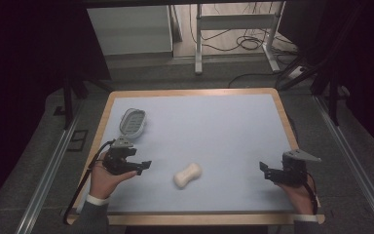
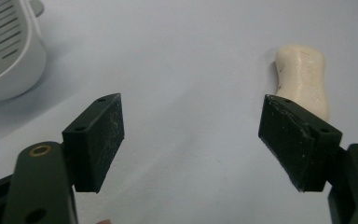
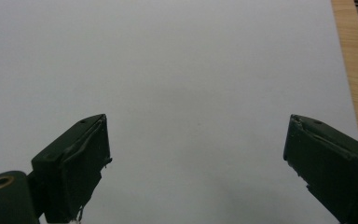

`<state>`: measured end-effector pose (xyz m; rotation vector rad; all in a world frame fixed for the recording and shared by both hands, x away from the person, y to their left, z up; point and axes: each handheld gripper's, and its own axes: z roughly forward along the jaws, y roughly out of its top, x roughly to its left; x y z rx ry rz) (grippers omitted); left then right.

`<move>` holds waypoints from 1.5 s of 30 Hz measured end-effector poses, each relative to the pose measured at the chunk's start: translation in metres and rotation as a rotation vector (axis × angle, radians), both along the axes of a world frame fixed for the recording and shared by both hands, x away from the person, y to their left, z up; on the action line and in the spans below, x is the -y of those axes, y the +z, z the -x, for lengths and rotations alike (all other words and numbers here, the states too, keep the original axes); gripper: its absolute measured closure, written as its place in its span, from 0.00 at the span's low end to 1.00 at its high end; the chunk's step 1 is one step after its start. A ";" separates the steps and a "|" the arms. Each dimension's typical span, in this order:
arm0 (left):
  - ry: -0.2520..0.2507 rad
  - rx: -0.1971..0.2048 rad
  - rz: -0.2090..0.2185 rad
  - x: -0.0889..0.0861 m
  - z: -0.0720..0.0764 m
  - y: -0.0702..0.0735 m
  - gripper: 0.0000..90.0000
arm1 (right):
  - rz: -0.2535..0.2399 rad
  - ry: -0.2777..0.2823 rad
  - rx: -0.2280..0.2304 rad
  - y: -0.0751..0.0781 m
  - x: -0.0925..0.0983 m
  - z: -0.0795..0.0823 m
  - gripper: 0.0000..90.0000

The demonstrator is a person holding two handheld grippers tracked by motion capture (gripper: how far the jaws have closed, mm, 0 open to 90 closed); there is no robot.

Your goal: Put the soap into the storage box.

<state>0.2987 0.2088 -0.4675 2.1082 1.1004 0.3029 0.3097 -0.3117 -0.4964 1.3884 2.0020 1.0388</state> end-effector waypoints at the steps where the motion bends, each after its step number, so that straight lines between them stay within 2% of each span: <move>1: -0.004 -0.001 -0.001 0.001 0.000 0.002 0.25 | -0.002 -0.004 0.002 0.001 0.000 0.000 0.08; 10: -0.048 0.016 -0.023 0.014 0.002 0.020 0.24 | -0.003 -0.002 0.008 0.002 0.001 0.002 0.08; 14: -0.065 0.015 -0.019 0.022 0.001 0.027 0.23 | 0.000 -0.006 0.013 0.003 0.003 0.002 0.08; 27: -0.107 0.021 -0.051 0.042 0.000 0.036 0.23 | 0.000 -0.018 0.011 0.003 0.006 0.003 0.08; 35: -0.135 0.008 -0.073 0.057 -0.002 0.035 0.23 | -0.002 -0.017 0.012 0.003 0.006 0.003 0.08; 42: -0.165 -0.004 -0.117 0.075 -0.002 0.030 0.23 | 0.004 -0.019 0.013 0.003 0.006 0.003 0.08; 45: -0.178 -0.015 -0.117 0.083 -0.003 0.028 0.23 | 0.004 -0.019 0.011 0.003 0.006 0.003 0.08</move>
